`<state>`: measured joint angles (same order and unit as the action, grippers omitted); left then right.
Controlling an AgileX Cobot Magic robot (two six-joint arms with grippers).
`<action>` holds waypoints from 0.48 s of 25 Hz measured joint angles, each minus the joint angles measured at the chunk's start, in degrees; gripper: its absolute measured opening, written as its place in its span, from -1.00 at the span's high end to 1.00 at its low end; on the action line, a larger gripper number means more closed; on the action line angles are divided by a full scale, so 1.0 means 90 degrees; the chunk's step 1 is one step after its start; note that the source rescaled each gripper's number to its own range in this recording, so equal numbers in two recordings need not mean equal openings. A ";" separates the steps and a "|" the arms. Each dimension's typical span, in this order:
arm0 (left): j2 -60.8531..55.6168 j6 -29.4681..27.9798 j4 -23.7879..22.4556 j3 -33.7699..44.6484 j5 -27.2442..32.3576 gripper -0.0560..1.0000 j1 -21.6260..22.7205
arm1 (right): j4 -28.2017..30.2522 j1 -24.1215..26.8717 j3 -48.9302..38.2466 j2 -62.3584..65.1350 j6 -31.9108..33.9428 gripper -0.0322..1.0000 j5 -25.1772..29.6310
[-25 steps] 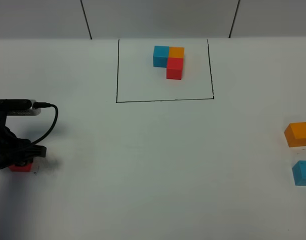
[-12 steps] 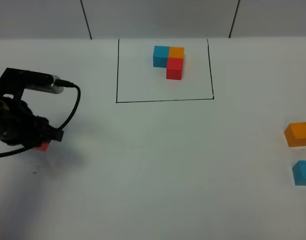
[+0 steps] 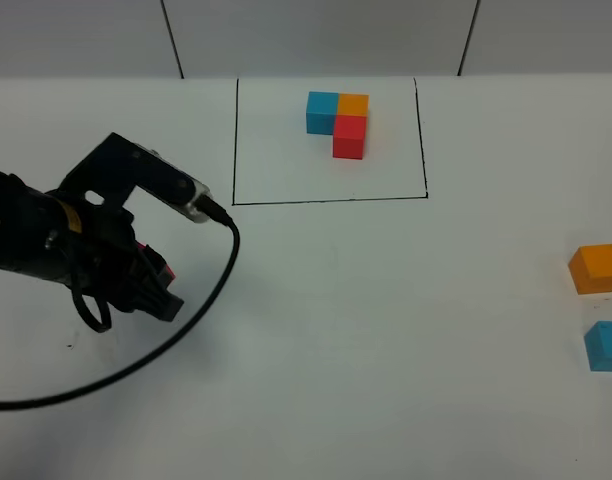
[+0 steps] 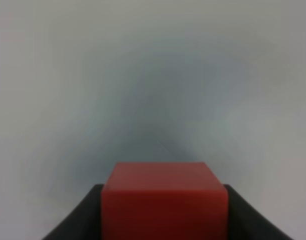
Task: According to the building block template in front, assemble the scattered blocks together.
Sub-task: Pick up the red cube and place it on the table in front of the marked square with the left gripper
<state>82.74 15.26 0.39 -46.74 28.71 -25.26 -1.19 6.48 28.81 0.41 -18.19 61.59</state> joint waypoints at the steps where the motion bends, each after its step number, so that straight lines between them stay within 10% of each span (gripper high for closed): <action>1: 0.0000 0.0385 0.0061 0.0000 0.0000 -0.11 -0.0067 | 0.0000 0.0000 0.0000 0.0000 0.0006 0.93 0.0000; 12: 0.0000 0.6157 0.1810 0.0000 0.0567 -0.11 -0.0314 | 0.0000 0.0000 0.0000 0.0000 0.0006 0.93 0.0000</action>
<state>82.74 70.67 16.68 -46.74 33.81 -28.08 -1.19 6.48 28.81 0.41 -18.14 61.59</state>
